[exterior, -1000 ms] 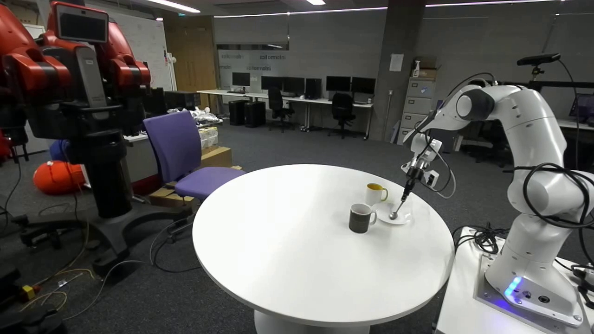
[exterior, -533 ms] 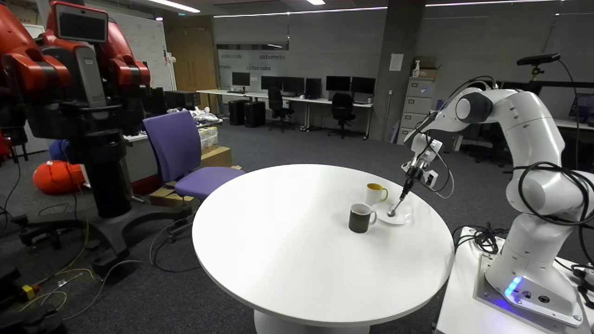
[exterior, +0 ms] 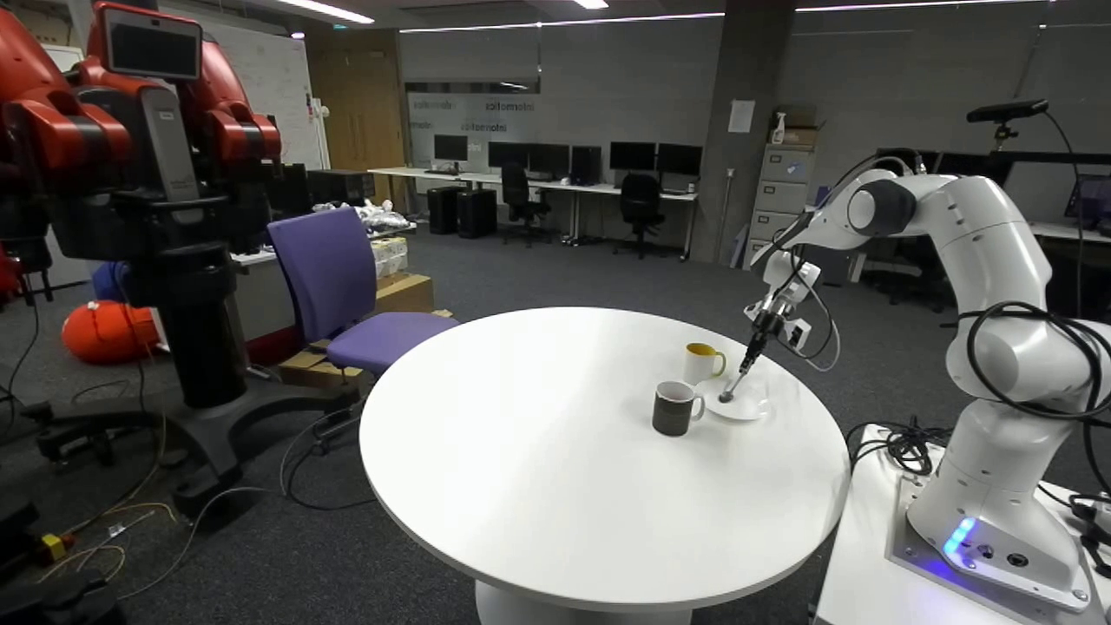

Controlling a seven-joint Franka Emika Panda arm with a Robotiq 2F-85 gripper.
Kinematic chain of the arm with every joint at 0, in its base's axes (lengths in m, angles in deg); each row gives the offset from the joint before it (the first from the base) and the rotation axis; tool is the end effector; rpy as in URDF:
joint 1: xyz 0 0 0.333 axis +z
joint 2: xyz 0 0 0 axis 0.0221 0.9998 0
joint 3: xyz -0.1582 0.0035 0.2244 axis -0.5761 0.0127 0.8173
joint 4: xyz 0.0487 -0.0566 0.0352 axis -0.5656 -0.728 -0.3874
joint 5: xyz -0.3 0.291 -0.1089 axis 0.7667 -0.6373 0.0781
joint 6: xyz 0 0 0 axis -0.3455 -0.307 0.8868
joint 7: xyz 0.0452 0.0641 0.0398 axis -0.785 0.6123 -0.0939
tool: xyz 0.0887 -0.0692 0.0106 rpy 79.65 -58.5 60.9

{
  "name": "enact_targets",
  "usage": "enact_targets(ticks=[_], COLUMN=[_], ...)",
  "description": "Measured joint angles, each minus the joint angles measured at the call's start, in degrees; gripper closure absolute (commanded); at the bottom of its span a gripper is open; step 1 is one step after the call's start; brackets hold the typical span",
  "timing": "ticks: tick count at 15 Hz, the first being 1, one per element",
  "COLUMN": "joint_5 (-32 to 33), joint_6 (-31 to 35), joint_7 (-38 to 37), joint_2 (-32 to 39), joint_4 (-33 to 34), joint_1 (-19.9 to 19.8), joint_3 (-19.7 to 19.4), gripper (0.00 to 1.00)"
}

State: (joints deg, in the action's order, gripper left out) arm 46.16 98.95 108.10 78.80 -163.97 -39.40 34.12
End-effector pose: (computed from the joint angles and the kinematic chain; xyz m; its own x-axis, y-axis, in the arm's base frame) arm 0.4360 -0.4103 0.0705 0.9849 0.0368 0.1692 0.1468 -0.6952 -0.7037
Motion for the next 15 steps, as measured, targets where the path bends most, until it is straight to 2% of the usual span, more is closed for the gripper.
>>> enact_targets(ticks=[4, 5, 10, 15], joint_5=[0.0, 0.1, 1.4, 8.3], joint_6=[0.0, 0.0, 0.0, 0.0], joint_7=[0.0, -0.1, -0.5, -3.6], joint_2=[0.4, 0.4, 0.2, -3.4], joint_4=[0.6, 0.7, 0.9, 0.9], joint_1=[-0.1, -0.1, 0.0, 0.2], joint_3=[0.0, 0.0, -0.6, -1.1], gripper=[0.04, 0.01, 0.00, 0.00])
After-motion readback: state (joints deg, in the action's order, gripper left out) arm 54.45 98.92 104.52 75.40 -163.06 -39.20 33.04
